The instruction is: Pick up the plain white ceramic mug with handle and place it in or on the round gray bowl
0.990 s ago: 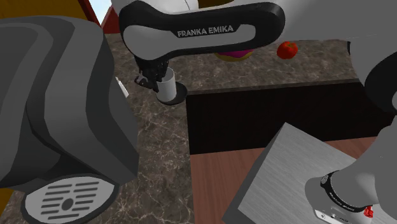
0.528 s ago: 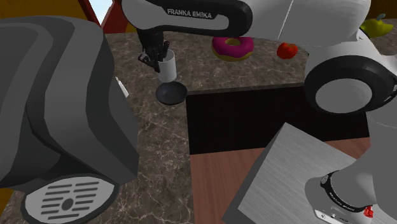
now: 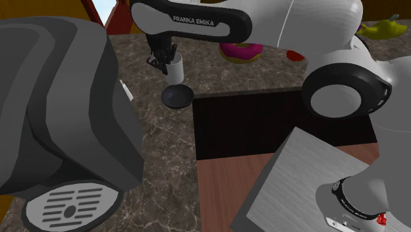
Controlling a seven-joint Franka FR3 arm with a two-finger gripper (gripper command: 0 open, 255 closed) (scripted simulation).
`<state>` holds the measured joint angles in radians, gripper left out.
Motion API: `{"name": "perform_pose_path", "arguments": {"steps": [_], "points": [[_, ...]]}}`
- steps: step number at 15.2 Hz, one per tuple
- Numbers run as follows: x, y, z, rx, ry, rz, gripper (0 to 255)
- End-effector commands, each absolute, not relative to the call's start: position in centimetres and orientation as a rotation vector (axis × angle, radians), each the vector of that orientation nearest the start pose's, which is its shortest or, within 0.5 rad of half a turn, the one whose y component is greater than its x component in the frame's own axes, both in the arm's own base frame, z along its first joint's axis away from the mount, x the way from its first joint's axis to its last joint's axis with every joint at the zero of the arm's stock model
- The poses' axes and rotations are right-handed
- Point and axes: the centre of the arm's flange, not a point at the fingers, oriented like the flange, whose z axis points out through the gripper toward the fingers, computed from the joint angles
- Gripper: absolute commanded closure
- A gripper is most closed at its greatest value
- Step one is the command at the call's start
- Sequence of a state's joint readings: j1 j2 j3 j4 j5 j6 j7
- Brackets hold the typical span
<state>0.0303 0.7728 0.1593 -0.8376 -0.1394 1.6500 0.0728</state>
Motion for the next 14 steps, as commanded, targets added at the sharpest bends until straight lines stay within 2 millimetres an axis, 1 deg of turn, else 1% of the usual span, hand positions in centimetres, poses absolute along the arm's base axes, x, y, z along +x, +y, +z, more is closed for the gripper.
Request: {"name": "perform_pose_path", "arguments": {"steps": [1,10,11,14], "points": [[75.4,8.1,45.8,-3.161,-0.123,-0.079,255],[75.4,8.1,41.0,-3.161,-0.123,-0.079,255],[75.4,8.1,40.0,-3.161,-0.123,-0.079,255],[75.4,8.1,40.0,-3.161,-0.123,-0.079,255]]}}
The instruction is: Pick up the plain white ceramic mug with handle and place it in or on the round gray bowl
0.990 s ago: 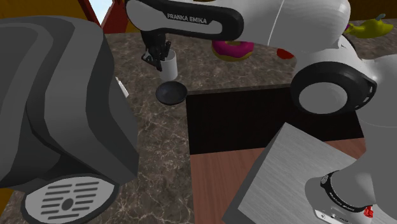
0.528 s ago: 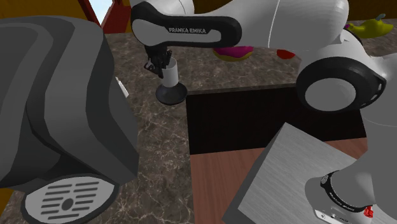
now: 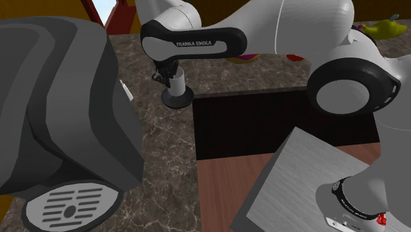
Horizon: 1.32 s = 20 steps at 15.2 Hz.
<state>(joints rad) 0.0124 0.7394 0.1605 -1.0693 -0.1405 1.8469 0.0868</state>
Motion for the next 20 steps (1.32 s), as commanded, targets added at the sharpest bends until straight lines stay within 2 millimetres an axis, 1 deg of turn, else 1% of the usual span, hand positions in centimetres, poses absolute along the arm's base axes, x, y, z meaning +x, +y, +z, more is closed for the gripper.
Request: {"name": "perform_pose_path", "arguments": {"steps": [1,5,6,11,14,15,20], "points": [[75.4,8.1,40.0,-3.161,-0.123,-0.079,255],[75.4,8.1,40.0,-3.161,-0.123,-0.079,255],[75.4,8.1,40.0,-3.161,-0.123,-0.079,0],[75.4,8.1,40.0,-3.161,-0.123,-0.079,0],[75.2,8.2,44.0,-3.161,-0.123,-0.079,0],[75.2,8.2,45.0,-3.161,-0.123,-0.079,0],[75.2,8.2,45.0,-3.161,-0.123,-0.079,0]]}}
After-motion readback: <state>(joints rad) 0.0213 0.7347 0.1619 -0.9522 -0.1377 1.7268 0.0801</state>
